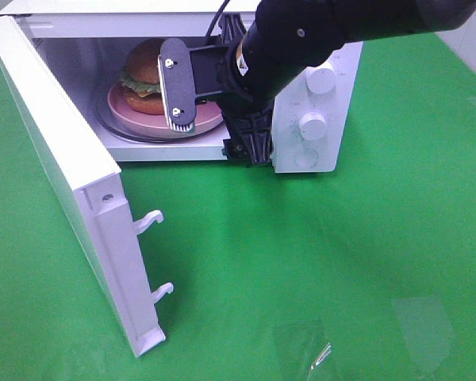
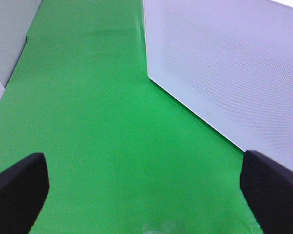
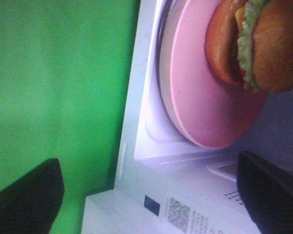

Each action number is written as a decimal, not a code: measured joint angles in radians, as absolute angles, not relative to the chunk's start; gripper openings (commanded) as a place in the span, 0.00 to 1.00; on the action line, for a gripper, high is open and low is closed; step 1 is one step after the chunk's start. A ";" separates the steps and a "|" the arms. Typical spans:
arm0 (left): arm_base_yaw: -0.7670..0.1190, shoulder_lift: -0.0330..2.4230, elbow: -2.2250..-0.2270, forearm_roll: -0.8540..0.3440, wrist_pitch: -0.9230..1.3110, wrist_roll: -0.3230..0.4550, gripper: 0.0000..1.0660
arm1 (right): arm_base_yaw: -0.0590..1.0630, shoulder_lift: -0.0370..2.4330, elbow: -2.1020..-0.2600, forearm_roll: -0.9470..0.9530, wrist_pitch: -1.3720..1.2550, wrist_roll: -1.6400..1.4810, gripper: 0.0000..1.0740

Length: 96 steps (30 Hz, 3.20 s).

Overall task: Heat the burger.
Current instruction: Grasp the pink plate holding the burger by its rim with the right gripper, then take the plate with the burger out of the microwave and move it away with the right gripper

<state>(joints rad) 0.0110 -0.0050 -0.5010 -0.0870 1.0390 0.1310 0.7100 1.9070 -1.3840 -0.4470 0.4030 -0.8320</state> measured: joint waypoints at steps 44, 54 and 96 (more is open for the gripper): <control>0.011 -0.005 -0.501 -0.047 1.039 0.131 0.94 | 0.687 2.324 -1.779 -0.393 0.288 -0.780 0.79; 0.011 -0.005 -0.501 -0.043 1.039 0.131 0.94 | 0.678 2.375 -1.808 -0.361 0.254 -0.780 0.77; 0.011 -0.005 -0.501 -0.043 1.039 0.131 0.94 | 0.715 2.369 -1.852 -0.153 0.433 -0.873 0.00</control>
<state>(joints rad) 0.0110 -0.0050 -0.5010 -0.0430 1.0390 0.1310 0.7150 2.3690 -1.8520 -0.1530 0.4330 -0.8730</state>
